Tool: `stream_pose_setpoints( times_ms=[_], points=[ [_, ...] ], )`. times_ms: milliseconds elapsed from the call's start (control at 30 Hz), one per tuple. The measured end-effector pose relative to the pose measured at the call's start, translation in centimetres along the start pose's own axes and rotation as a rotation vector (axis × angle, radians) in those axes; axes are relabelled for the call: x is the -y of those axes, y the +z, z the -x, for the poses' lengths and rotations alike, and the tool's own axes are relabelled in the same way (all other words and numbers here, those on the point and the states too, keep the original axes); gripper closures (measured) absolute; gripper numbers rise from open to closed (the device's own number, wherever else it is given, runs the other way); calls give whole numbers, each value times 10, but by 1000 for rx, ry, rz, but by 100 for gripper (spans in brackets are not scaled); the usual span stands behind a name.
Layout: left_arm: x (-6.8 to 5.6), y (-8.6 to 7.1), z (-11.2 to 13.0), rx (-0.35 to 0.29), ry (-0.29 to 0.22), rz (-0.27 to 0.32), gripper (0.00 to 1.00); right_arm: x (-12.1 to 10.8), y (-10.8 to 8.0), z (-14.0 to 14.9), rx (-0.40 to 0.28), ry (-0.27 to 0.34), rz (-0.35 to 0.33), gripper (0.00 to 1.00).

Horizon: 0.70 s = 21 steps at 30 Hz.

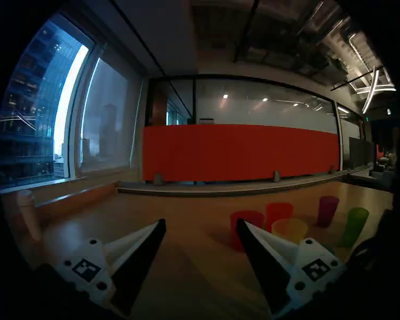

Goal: Pour water

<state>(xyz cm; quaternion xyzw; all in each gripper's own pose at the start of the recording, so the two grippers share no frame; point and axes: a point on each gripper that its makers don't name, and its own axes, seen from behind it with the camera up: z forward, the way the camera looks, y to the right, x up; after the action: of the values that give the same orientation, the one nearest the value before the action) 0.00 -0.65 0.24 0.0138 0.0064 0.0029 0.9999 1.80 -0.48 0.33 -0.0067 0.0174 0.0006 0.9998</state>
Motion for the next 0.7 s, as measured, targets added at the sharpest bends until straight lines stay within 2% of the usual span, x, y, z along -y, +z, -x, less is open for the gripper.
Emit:
stream_pose_setpoints(
  times_ms=[700],
  points=[
    [0,0,0,0,0,0,1,-8,0,19,29,3,7,1]
  ],
)
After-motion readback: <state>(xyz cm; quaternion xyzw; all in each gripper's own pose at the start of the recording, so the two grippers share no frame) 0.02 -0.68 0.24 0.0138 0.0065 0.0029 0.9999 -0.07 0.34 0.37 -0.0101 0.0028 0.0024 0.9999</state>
